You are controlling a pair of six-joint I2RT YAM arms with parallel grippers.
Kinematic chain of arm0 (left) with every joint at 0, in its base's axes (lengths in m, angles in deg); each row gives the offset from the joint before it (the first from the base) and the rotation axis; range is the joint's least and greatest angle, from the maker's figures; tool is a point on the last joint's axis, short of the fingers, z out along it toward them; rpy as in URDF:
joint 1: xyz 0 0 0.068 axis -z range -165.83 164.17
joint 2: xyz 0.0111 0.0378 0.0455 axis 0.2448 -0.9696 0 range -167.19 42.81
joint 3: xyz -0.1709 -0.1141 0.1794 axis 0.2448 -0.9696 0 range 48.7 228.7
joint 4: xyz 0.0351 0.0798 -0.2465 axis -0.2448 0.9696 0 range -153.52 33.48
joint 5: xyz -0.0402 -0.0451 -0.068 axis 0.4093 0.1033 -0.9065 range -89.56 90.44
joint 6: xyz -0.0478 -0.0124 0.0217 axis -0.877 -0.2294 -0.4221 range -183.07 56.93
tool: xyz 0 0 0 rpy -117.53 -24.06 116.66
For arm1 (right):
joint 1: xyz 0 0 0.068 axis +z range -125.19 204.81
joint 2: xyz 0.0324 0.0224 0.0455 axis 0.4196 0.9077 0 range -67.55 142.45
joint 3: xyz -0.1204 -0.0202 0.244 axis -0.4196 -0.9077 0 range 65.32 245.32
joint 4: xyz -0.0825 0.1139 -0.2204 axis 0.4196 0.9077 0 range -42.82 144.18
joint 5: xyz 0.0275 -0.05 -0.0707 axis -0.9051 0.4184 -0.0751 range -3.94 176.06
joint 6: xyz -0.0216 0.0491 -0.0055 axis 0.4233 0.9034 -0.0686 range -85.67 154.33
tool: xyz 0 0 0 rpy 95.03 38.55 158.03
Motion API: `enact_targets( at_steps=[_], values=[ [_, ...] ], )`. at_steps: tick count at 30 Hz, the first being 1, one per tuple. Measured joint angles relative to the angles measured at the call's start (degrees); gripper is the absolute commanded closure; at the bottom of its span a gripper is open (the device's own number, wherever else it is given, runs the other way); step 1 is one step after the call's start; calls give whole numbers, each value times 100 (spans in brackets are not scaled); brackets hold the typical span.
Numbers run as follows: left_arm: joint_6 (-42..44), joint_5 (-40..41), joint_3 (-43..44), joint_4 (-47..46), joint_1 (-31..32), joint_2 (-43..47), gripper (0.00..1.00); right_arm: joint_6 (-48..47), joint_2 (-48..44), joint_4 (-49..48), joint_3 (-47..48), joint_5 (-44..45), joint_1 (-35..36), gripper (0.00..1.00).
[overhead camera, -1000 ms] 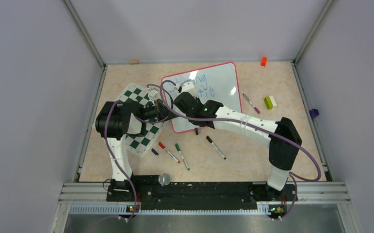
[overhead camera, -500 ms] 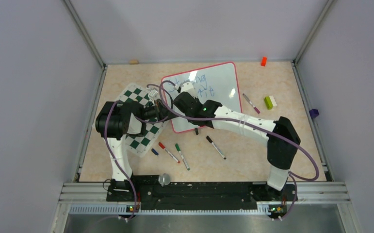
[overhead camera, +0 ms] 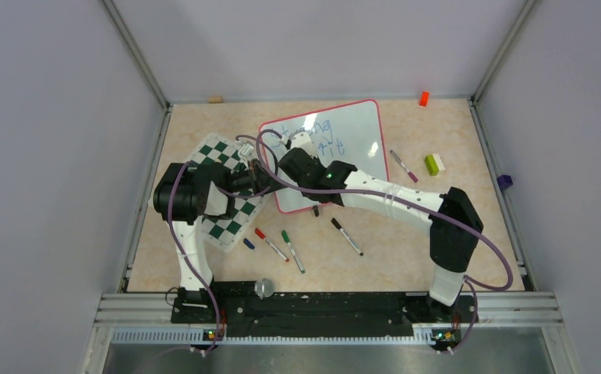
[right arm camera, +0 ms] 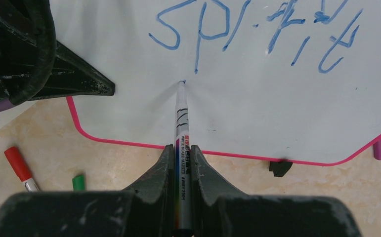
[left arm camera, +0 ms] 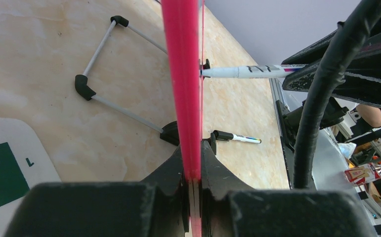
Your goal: Write a sentence on the whiteboard
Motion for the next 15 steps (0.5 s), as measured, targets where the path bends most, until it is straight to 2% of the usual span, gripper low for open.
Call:
enact_targets(
  at_steps=[15],
  values=[
    [-4, 7, 0, 0, 0, 0, 100, 72, -144, -52, -380, -153, 0, 100]
  ],
)
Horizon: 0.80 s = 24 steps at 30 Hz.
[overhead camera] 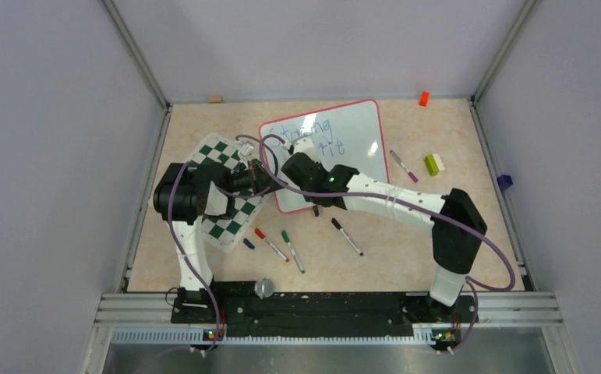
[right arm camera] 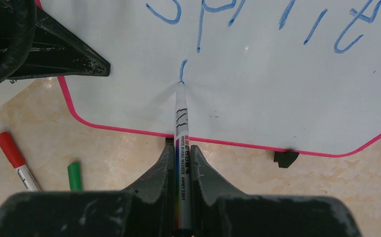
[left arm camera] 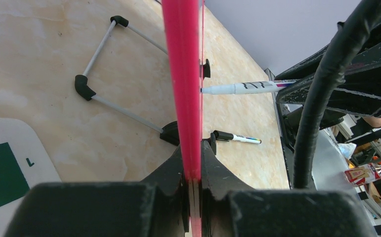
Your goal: Write a sentence on the whiteboard
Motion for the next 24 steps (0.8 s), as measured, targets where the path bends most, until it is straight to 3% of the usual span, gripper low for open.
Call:
enact_targets(
  at_steps=[24],
  values=[
    [-7, 33, 0, 2, -4, 0, 100, -35, 125, 249, 437, -85, -199, 100]
  ],
)
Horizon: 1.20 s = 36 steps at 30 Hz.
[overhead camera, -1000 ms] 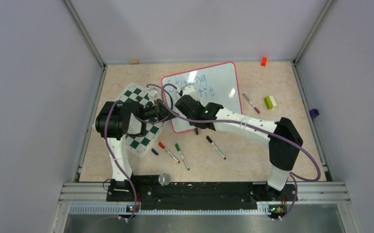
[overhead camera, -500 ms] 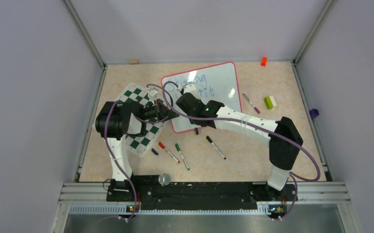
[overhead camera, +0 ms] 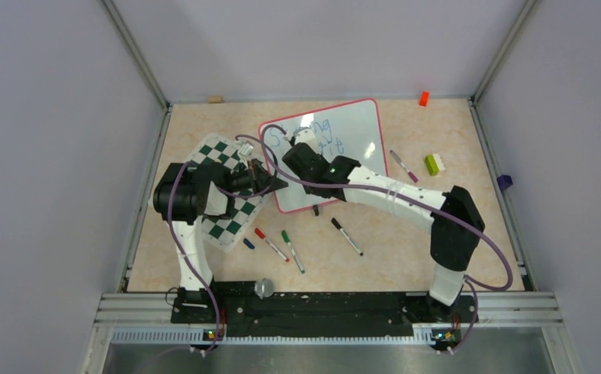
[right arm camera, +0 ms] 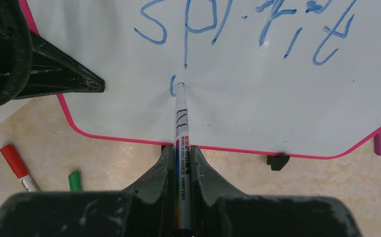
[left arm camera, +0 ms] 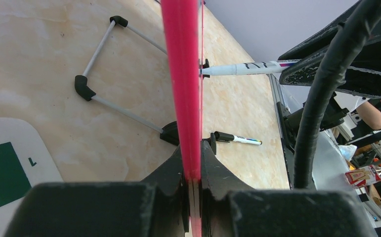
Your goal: Write a sentence on the whiteboard
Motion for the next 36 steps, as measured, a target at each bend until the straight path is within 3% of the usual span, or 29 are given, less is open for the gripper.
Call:
enact_targets(
  at_steps=[23, 36],
  values=[
    [-9, 4, 0, 0, -2, 0, 100, 155, -238, -120, -533, -52, -20, 100],
    [-9, 9, 0, -2, -2, 0, 100, -94, -87, 74, -42, -37, -146, 100]
  ],
)
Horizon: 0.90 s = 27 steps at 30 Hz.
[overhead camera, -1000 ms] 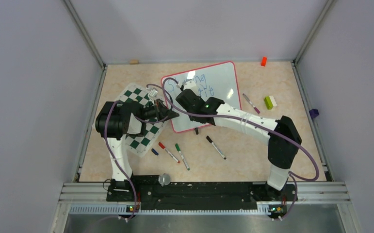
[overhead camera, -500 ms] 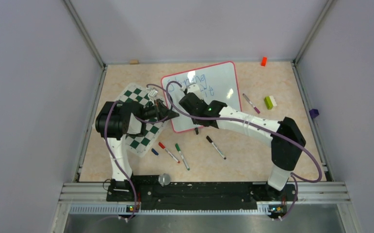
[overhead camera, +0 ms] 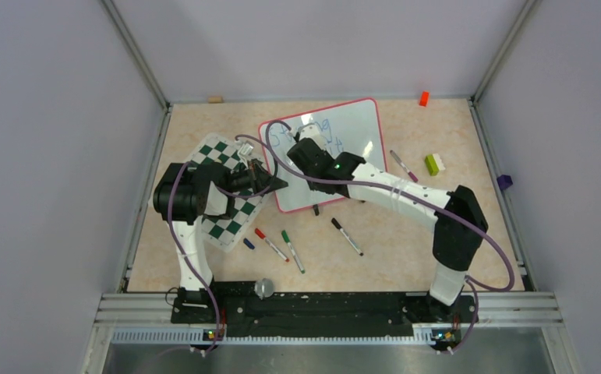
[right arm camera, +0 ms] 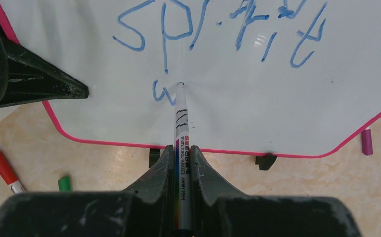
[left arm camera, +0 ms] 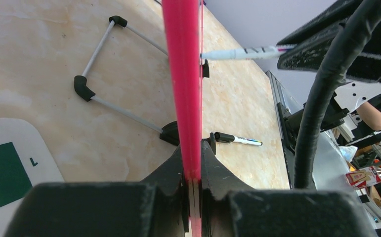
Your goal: Write a sentence on the whiteboard
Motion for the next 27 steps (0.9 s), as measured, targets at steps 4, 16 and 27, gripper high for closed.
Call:
enact_targets(
  at_steps=[4, 16, 27],
  values=[
    [-2, 20, 0, 0, 0, 0, 100, -50, 2, -28, 85, 24, -70, 100],
    [20, 0, 0, -7, 0, 0, 100, -50, -376, -55, 9, 129, -153, 100],
    [20, -2, 0, -9, -2, 0, 100, -37, -398, -122, -9, 120, -247, 100]
  ],
)
